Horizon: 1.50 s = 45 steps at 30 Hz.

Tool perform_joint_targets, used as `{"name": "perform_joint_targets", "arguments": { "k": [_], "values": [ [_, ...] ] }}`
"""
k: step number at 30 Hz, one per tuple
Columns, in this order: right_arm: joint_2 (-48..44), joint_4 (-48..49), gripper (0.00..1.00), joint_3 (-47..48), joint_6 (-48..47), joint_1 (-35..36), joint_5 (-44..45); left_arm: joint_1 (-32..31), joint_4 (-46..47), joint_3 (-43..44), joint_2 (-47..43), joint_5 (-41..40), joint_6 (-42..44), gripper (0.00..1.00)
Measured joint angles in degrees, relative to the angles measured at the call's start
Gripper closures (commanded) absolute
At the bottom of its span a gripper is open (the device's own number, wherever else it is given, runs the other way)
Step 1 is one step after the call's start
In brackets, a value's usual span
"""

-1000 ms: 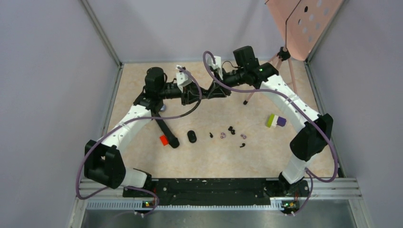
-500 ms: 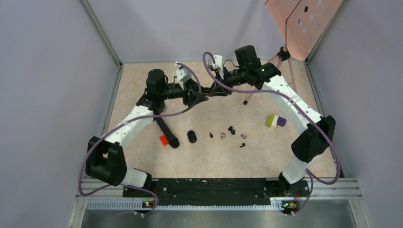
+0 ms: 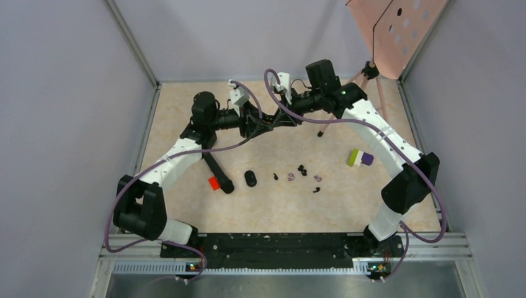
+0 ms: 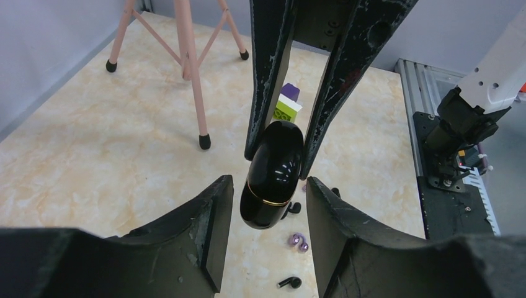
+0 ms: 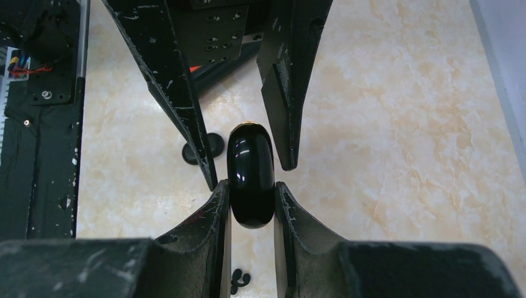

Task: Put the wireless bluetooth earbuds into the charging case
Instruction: Open the charging case.

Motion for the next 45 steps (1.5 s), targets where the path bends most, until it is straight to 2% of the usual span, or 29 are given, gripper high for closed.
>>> {"name": "perform_joint_targets", "arguments": {
  "k": [5,12,17,19,20,24,27,45],
  "values": [
    [-0.2,0.0,0.93,0.0,0.5,0.1,0.0,0.0,0.2,-0.7,0.3,0.0,0.0,0.54],
    [-0.2,-0.1,0.93,0.0,0.9,0.1,0.0,0.0,0.3,-0.7,0.4,0.2,0.0,0.67],
    [-0.3,-0.3,0.85,0.0,0.9,0.1,0.2,0.0,0.3,-0.7,0.6,0.9,0.9,0.88],
    [-0.3,-0.3,0.77,0.0,0.9,0.2,0.2,0.0,0.3,-0.7,0.6,1.1,1.3,0.98],
    [-0.3,-0.3,0.74,0.0,0.9,0.2,0.2,0.0,0.3,-0.7,0.6,1.2,1.5,1.00],
    [-0.3,-0.3,0.59,0.0,1.7,0.2,0.3,0.0,0.3,-0.7,0.6,1.4,1.8,1.00],
    [-0.3,-0.3,0.52,0.0,2.7,0.3,0.6,0.0,0.5,-0.7,0.6,1.9,2.2,1.00],
    [1.3,-0.3,0.49,2.5,11.1,-1.4,-0.2,0.0,3.3,-3.2,0.6,3.1,8.1,1.00]
  ]
}}
